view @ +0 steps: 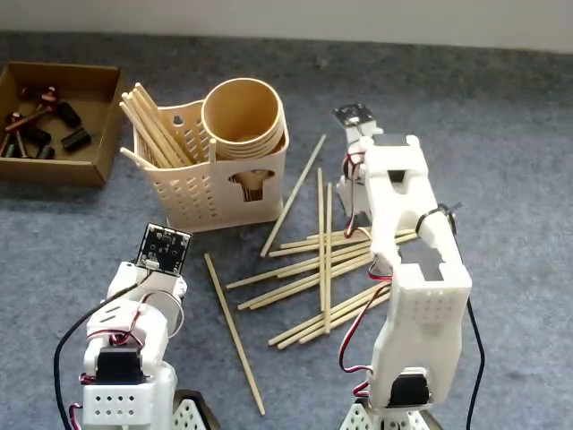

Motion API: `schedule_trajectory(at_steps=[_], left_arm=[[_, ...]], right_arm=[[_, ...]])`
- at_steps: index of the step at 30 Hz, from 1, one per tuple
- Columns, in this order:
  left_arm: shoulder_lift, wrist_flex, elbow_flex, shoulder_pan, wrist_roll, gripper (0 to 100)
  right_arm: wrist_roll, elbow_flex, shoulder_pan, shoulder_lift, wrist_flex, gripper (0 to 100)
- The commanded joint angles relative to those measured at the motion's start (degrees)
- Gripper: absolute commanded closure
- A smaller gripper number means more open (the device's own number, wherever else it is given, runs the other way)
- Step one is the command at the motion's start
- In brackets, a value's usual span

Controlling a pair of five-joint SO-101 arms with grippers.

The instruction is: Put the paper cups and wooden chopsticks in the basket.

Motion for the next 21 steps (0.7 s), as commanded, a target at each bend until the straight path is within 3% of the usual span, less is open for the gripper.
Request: schedule_trajectory(at_steps=[1,10,15,21], left_arm=[[-0.6,-1.4,0.6,-0.2,-0.4,99],[-0.6,-1.4,0.6,-0.2,-0.4,99],[-0.6,-1.4,0.6,-0.2,-0.4,99],[-0.6,-1.4,0.7,-0.2,-0.4,99]], right_arm=[[-0.6,-0.8,0.3,0.1,-1.0,99.8],[-0.6,-0.8,1.5,0.1,-0.9,98.8],[-0.6,-0.8,1.5,0.1,1.6,88.5],[-0.6,-0.8,1.6,0.1,1.7,87.8]])
